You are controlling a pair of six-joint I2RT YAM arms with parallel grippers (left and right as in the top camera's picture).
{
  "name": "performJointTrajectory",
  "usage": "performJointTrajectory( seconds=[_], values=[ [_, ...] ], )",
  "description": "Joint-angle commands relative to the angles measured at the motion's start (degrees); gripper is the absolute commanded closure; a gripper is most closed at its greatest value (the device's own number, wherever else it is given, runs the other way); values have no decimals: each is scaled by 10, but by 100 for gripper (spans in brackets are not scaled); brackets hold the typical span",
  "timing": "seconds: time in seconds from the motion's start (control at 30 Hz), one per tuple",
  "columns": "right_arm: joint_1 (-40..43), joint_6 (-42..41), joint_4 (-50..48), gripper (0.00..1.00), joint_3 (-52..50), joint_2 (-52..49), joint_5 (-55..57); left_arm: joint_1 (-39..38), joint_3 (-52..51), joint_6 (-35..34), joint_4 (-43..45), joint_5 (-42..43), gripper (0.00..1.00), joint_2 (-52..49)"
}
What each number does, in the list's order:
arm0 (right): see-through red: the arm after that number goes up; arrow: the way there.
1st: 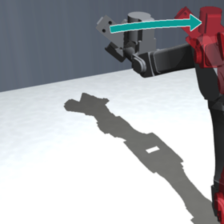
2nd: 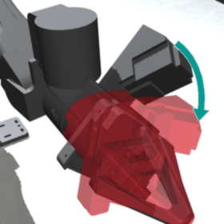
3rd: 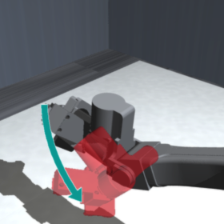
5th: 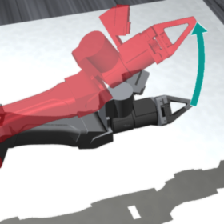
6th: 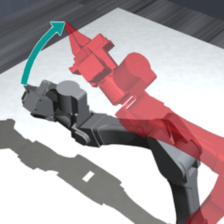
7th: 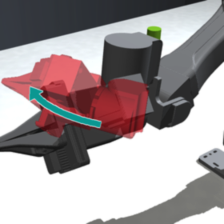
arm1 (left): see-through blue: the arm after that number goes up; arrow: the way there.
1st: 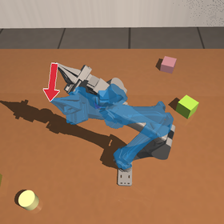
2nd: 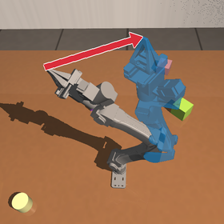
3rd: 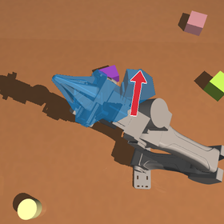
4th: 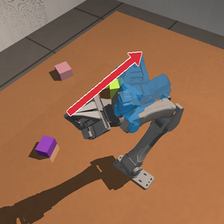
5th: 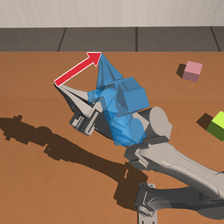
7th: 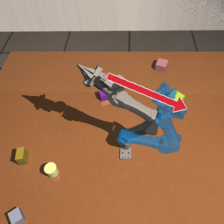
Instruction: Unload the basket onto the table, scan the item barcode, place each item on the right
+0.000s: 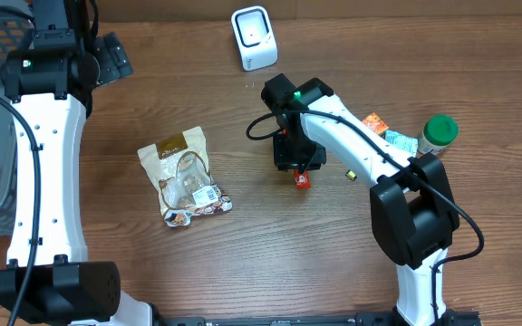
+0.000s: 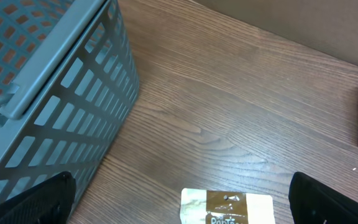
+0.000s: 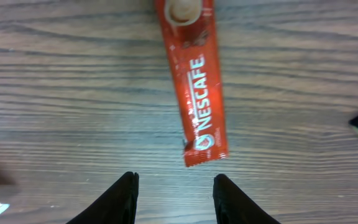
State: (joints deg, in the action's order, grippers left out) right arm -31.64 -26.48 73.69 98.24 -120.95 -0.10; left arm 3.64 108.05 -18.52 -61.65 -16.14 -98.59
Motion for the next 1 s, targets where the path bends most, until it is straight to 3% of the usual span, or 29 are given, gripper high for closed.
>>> performJointTrajectory(
  seconds=[0.0,0.17,0.3,0.37,0.43,0.97],
  values=[
    [-2,13,-1,59,0,0,31,-1,4,-8,1,-8,0,-5],
    [-2,12,-21,58,-15,0,30,-1,4,-8,1,-8,0,-5],
    [-2,13,-38,48,-35,0,30,-1,4,-8,1,-8,0,-5],
    [-2,13,-37,35,-37,0,30,-1,4,-8,2,-8,0,-5],
    [-1,12,-41,0,-37,0,30,-1,4,-8,2,-8,0,-5],
    [2,13,-53,0,-37,0,45,-1,4,-8,2,-8,0,-5]
  ],
)
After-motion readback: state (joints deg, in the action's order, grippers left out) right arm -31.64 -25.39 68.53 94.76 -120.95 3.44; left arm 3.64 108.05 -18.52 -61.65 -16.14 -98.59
